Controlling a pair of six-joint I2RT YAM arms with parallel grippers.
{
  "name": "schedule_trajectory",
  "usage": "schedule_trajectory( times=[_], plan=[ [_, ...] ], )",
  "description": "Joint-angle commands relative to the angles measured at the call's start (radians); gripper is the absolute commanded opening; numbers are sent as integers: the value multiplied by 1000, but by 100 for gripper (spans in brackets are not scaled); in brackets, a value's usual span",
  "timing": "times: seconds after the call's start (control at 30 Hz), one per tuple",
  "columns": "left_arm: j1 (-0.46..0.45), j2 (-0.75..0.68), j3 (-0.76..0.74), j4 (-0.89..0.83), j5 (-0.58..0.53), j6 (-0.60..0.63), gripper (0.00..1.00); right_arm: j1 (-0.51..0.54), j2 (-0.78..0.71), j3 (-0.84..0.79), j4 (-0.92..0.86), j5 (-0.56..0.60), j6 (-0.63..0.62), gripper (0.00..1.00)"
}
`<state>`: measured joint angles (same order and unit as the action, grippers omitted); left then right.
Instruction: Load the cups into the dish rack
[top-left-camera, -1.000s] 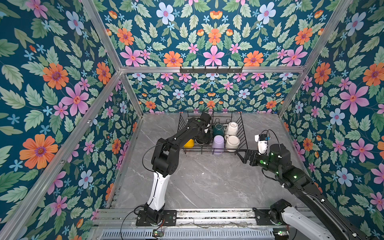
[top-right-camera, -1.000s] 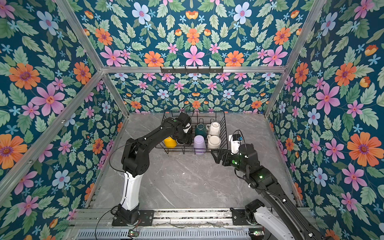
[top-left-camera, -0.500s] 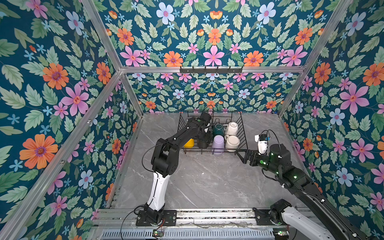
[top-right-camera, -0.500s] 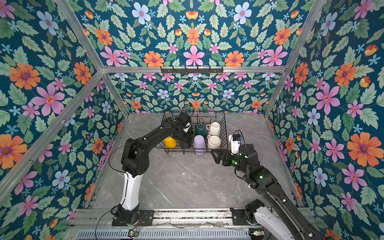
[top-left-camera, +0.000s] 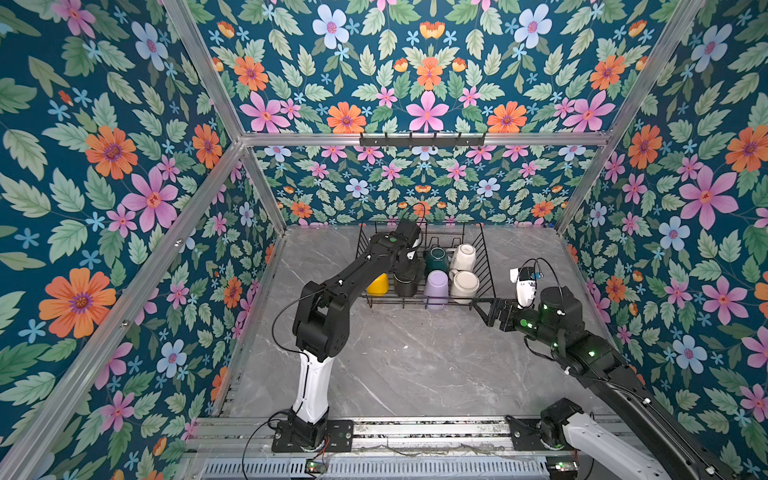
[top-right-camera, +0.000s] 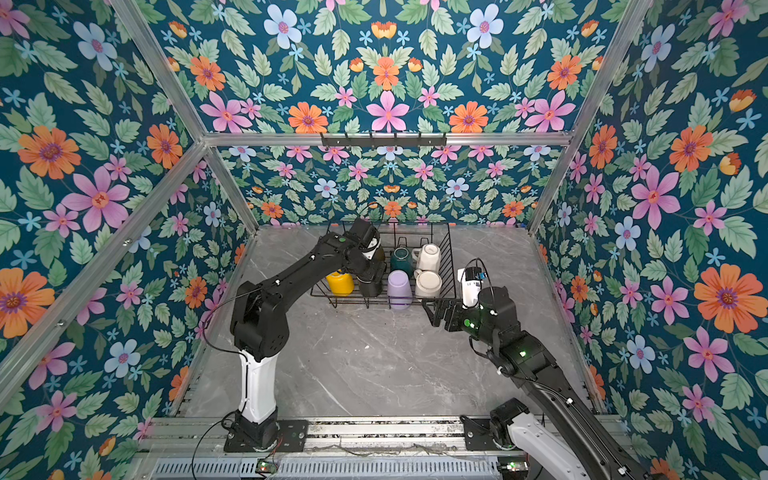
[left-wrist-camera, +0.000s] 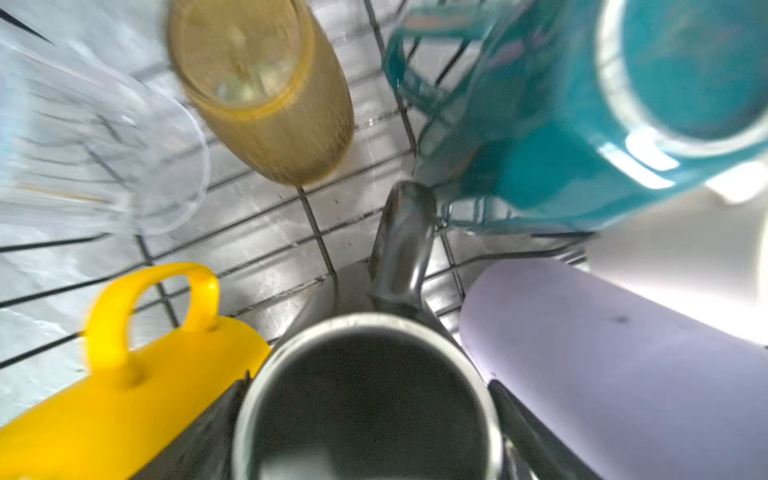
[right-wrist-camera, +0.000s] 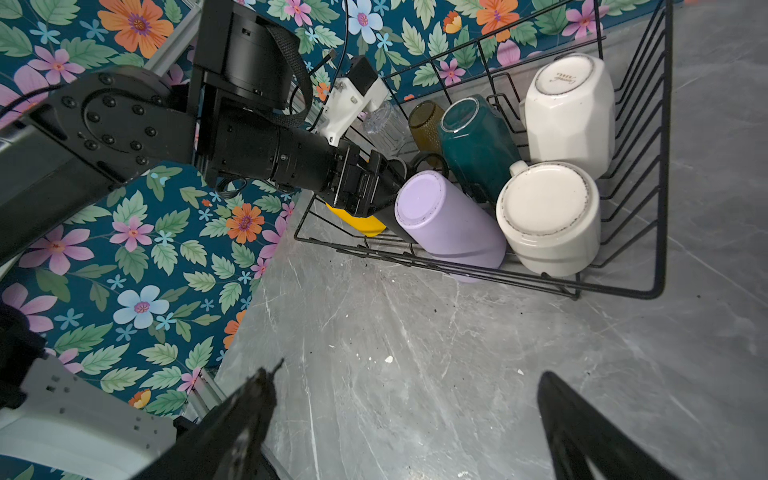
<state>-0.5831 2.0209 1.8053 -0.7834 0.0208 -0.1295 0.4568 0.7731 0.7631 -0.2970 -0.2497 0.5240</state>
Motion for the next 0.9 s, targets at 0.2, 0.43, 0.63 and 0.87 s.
schedule_trajectory(
  times=[0.2, 0.43, 0.63, 0.87],
  plan=[
    [5, -333, -329, 403, -241, -27, 90, -1, 61, 41, -39, 43, -94, 99],
    [9, -737, -768, 829, -344, 24, 97, -37, 97, 38, -37, 128, -187, 99],
    [41, -994, -1172, 1166, -582, 103, 100, -239, 117, -60, 83, 210, -199, 99],
    [189, -1138, -1511, 1403, -628, 90, 100, -329, 189, -238, 395, 434, -293, 99]
  ],
)
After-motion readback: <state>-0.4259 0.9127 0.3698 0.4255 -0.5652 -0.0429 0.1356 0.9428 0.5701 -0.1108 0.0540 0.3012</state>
